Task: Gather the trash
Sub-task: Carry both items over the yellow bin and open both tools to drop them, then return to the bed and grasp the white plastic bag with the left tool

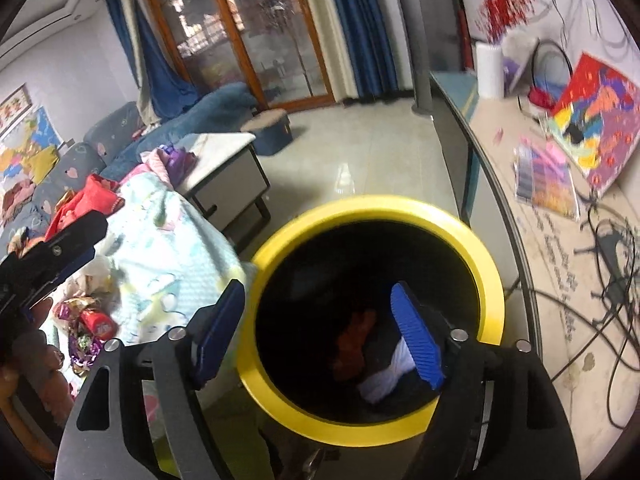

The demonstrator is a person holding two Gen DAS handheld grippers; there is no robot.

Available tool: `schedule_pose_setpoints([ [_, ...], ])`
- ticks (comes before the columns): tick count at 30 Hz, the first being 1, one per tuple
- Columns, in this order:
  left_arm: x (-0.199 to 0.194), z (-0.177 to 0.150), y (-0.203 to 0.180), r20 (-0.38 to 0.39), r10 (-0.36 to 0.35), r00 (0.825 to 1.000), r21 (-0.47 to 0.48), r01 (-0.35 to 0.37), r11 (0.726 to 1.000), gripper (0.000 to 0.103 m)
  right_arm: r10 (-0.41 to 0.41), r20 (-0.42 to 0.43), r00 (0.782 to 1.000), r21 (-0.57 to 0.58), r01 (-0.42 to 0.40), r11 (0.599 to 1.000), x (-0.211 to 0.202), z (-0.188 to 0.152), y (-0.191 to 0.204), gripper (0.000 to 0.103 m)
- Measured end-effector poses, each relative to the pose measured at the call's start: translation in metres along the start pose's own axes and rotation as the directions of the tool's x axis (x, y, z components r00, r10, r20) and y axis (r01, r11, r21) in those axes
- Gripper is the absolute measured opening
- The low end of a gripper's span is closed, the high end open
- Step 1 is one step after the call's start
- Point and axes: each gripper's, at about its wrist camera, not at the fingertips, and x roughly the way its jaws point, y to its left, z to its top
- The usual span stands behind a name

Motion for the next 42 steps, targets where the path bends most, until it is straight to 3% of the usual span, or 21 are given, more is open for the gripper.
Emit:
schedule_pose_setpoints([
  [10,-0.048,0.002,0.039,0.112,0.088,0.99,-0.056,-0.082,0.995,0.092,0.036,0.149,0.988,-0.098,-0.021,0.995,-0.032,0.002,0.045,0.079],
  [15,-0.065,0.002,0.054,0.147,0.138,0.979,-0.082,-0.127,0.989,0.092,0.06,0.176,0.983,-0.14,-0.036,0.99,-0.041,0.0,0.063,0.081],
  [28,-0.098,-0.005,0.102,0.187,0.221,0.957,-0.185,-0.187,0.965,0.092,0.141,0.099,0.985,-0.247,-0.113,0.962,-0.039,-0.017,0.119,0.083],
  [42,-0.128,-0.013,0.159,0.187,0.304,0.934,-0.312,-0.236,0.92,0.092,0.251,-0.022,0.968,-0.394,-0.239,0.887,-0.028,-0.048,0.188,0.082],
])
